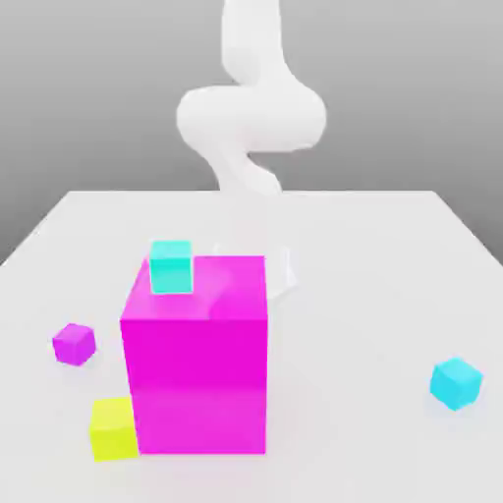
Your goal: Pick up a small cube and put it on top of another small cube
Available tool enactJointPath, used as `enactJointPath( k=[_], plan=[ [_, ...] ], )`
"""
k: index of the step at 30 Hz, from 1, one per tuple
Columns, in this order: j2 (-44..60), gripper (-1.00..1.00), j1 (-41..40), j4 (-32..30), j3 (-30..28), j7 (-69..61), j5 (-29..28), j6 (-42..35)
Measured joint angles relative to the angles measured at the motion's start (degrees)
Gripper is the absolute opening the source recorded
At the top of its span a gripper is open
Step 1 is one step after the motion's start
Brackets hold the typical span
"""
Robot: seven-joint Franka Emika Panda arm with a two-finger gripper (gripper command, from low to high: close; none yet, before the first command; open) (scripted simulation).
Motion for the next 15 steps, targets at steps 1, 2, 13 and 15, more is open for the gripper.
enactJointPath(
  k=[1, 2, 13, 15],
  plan=[
    [1.9, 0.00, 1.9, -0.6, -0.4, -2.9, 0.5, 0.9],
    [3.6, 0.00, 3.7, -1.1, -0.9, -5.6, 1.0, 1.7],
    [22.5, 0.00, 20.9, -7.0, -2.9, -34.7, 6.5, 10.7],
    [26.0, 0.00, 23.3, -8.1, -2.4, -39.9, 7.3, 12.3]
  ],
)
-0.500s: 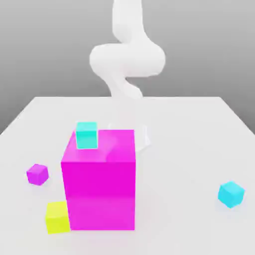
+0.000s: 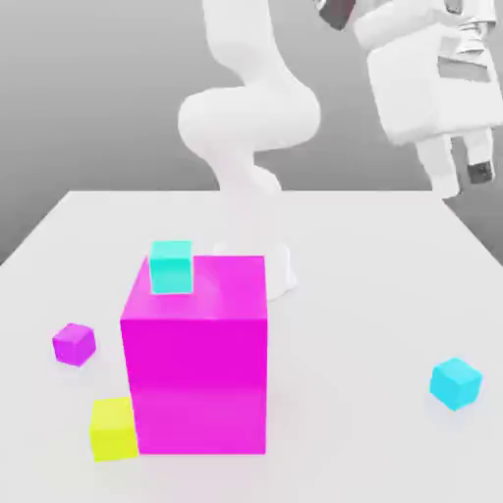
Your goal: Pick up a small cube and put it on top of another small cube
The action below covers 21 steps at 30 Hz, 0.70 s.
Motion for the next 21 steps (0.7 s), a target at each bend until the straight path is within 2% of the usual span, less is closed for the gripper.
enactJointPath(
  k=[8, 16, 20, 21],
  plan=[
    [13.4, 0.00, 8.2, -4.3, 3.7, -18.3, 0.1, 6.8],
    [26.6, 0.00, 13.6, -7.9, 5.3, -28.0, -9.0, 14.5],
    [34.8, 0.00, 14.4, -6.6, 4.6, -27.9, -10.2, 21.0],
    [36.5, -1.00, 14.5, -6.3, 4.6, -27.8, -10.3, 22.3]
  ],
)
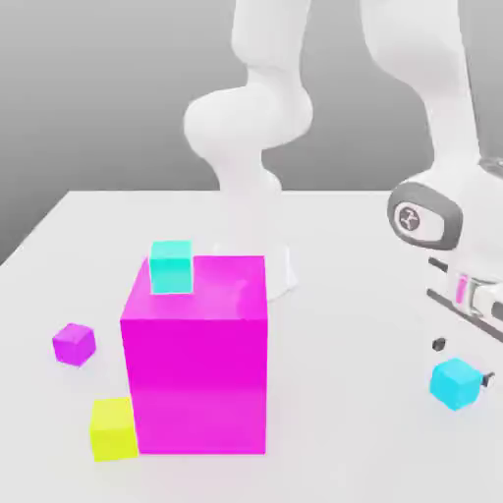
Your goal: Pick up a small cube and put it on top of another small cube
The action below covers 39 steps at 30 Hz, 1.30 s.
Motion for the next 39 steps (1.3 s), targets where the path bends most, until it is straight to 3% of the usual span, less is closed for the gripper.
enactJointPath(
  k=[8, 13, 17, 21, 27, 36, 39],
  plan=[
    [-1.2, -1.00, 0.1, -0.2, 0.0, 0.0, -0.1, -1.1],
    [-10.9, -1.00, -0.9, -2.0, 0.5, -1.9, 1.5, -9.1],
    [-18.7, -1.00, -6.4, -1.7, -2.0, -13.0, 5.3, -17.4],
    [-26.4, -1.00, -12.0, -1.2, -5.4, -22.3, 5.3, -25.7],
    [-38.2, -1.00, -18.3, -0.7, -12.5, -33.1, 0.6, -37.6],
    [-56.4, -1.00, -31.1, 0.0, -22.0, -46.0, -11.1, -55.2],
    [-56.2, -1.00, -32.5, -3.3, -24.0, -47.1, -13.1, -51.6]
  ],
)
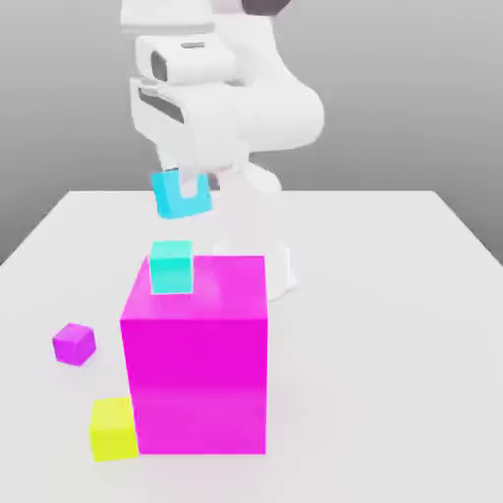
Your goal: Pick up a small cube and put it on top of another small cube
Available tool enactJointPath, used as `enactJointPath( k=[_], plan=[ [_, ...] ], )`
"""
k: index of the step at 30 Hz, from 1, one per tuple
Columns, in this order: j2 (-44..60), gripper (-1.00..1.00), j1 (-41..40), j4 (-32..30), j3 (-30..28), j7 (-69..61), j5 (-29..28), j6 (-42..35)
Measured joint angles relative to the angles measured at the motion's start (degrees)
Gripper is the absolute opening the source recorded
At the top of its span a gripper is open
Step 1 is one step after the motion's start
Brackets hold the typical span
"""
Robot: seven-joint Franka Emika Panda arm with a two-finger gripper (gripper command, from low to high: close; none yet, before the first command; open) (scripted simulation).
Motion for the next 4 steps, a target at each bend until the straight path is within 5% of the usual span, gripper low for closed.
enactJointPath(
  k=[1, 2, 4],
  plan=[
    [0.7, -1.00, -0.1, -1.5, -0.6, -0.1, -0.4, 2.2],
    [1.4, 1.00, -0.2, -2.8, -1.1, -0.1, -0.7, 4.2],
    [1.4, 1.00, -0.2, -2.8, -1.1, -0.1, -0.8, 4.2]
  ],
)
